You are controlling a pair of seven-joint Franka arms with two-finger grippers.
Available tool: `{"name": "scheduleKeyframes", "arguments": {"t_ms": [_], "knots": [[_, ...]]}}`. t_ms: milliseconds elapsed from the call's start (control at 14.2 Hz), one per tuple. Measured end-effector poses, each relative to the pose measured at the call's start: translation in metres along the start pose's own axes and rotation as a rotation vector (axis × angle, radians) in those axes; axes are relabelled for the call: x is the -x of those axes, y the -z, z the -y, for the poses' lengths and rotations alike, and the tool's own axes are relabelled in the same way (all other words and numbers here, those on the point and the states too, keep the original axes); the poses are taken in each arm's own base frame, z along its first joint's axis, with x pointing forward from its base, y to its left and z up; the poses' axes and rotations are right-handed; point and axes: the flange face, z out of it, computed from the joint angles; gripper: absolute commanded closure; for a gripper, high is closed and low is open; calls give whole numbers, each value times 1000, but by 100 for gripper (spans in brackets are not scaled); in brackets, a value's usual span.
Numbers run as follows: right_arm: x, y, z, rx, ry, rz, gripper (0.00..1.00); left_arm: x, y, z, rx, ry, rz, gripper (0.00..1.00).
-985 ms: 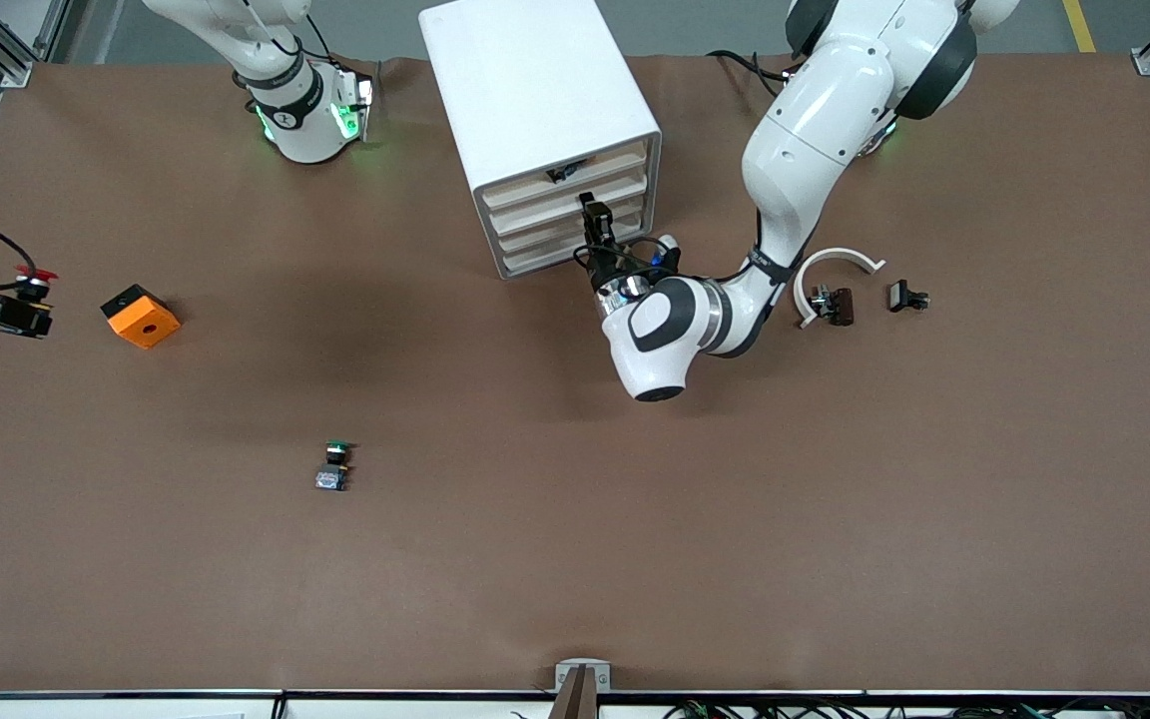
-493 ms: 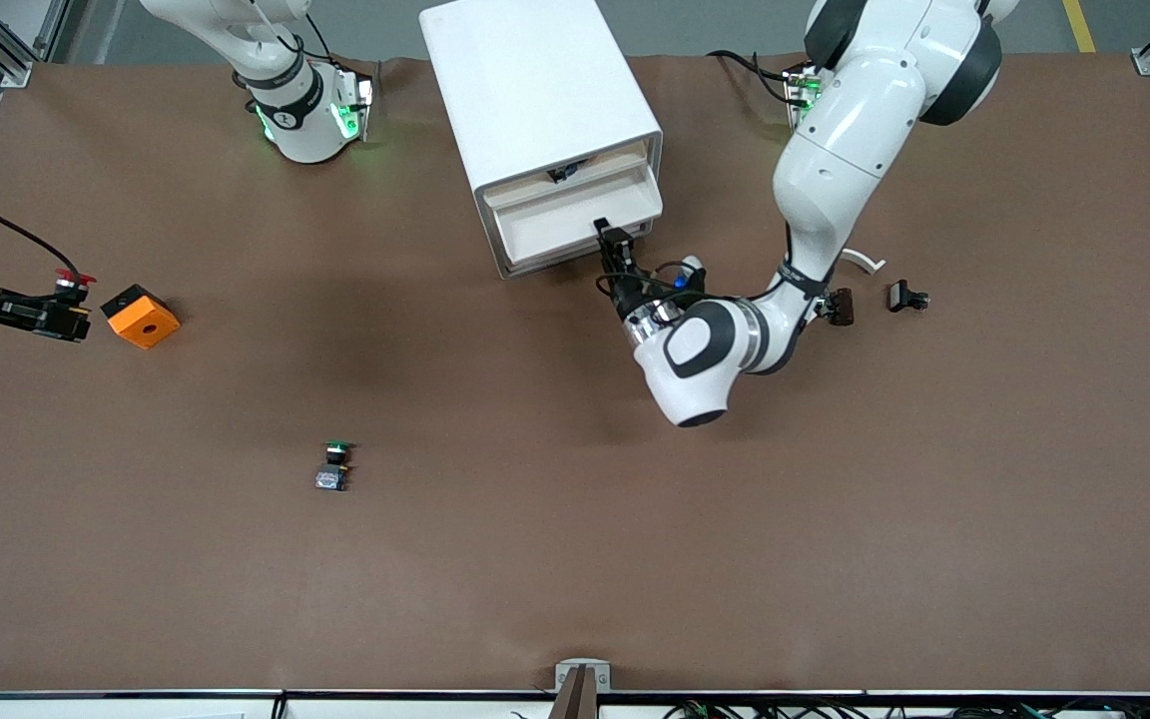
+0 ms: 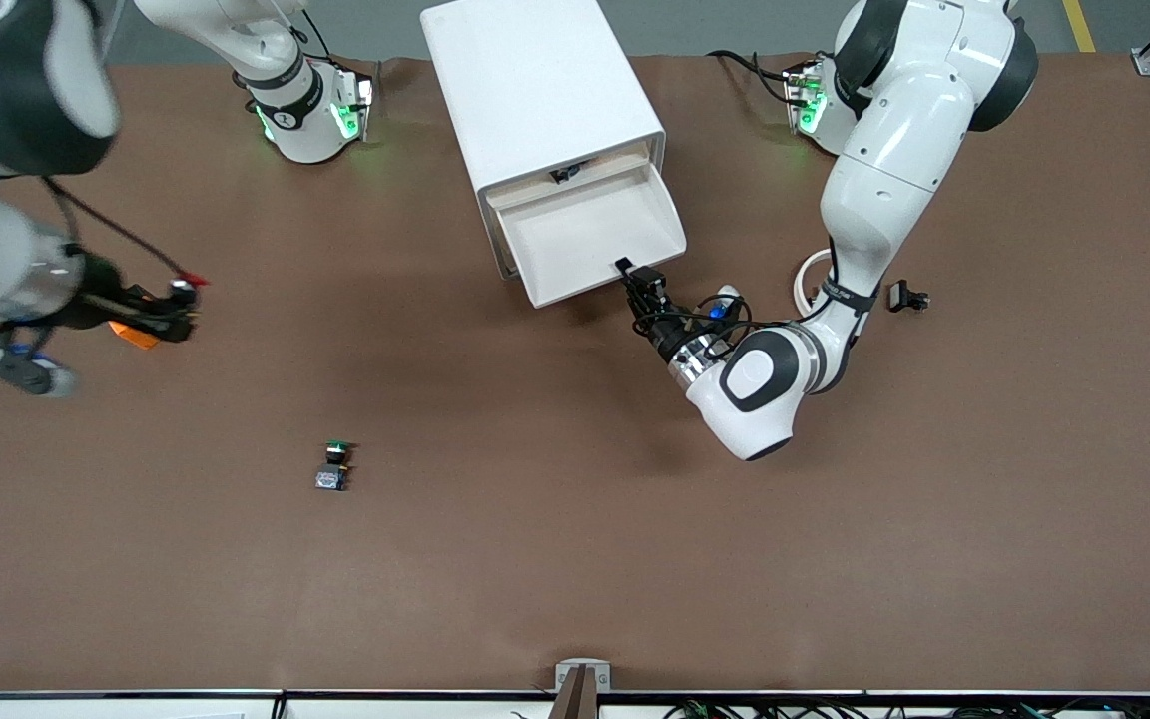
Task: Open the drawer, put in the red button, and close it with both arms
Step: 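Carry the red button over the open drawer with the right gripper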
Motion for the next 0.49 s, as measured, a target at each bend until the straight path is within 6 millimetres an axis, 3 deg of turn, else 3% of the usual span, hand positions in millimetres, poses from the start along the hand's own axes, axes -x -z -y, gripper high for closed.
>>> {"name": "scheduleKeyframes", "arguments": {"t_ms": [141,211,493], "knots": [[37,-2,43,-19,-57,11,100,0,1,-1,7,-2,3,12],[52,-2,60,-29,-87,6,100,-3,6,-3,15,-4,8,0],[125,-7,129,-63,-192,-30,100,-13,24,-7,31,-3,32,0]]}}
